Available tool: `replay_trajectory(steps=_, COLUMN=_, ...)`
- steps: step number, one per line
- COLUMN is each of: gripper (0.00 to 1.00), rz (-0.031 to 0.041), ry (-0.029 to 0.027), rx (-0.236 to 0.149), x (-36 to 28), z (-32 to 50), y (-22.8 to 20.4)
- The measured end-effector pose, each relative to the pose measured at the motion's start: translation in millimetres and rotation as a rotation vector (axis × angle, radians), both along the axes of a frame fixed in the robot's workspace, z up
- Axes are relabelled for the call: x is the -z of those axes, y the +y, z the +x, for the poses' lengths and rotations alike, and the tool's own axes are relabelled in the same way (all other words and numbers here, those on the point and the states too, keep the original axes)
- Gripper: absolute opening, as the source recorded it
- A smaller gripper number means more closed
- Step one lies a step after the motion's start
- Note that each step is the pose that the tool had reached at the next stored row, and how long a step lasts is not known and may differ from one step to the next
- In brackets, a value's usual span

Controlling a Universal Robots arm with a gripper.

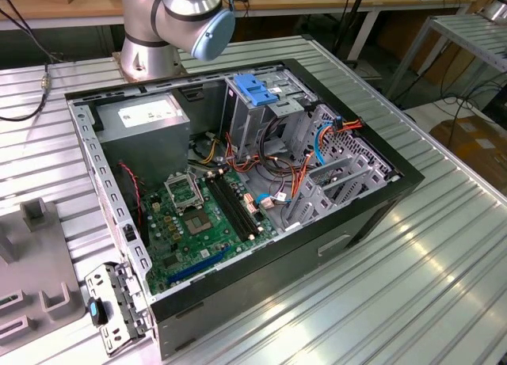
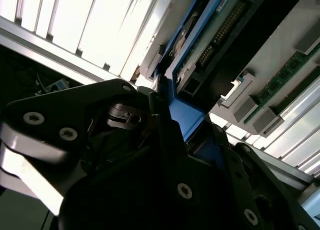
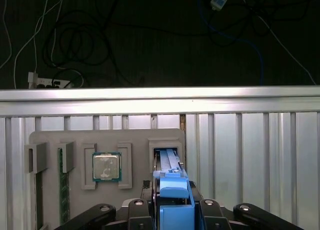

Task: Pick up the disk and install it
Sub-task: 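Pick up the disk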

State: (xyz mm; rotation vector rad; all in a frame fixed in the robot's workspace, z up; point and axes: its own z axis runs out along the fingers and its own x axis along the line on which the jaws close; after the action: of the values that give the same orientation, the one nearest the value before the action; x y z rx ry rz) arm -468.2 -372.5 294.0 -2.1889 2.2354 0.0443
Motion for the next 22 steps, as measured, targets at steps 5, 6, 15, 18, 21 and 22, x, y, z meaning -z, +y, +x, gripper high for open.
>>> replay_trajectory(steps=5, gripper=0.37, rz=0.0005, ry=-0.0003, rx=0.0, x=0.0, z=0.0, y=0.0)
replay_trajectory(steps=6, gripper=0.37, rz=0.0013, ry=-0.0003, rx=0.0, x=-0.7, z=0.0, y=0.1)
replay_trajectory(steps=15, gripper=0.37, rz=0.0045, ry=0.0, rx=0.0, x=-15.3, z=0.0, y=0.0)
replay_trajectory(steps=18, gripper=0.37, rz=0.0062, ry=-0.0001, rx=0.0, x=-20.1, z=0.0, y=0.0)
replay_trajectory(steps=21, gripper=0.37, rz=0.0088, ry=-0.0001, rx=0.0, x=-24.2, z=0.0, y=0.0)
replay_trajectory(steps=22, gripper=0.37, rz=0.01, ry=-0.0001, rx=0.0, x=-25.5, z=0.0, y=0.0)
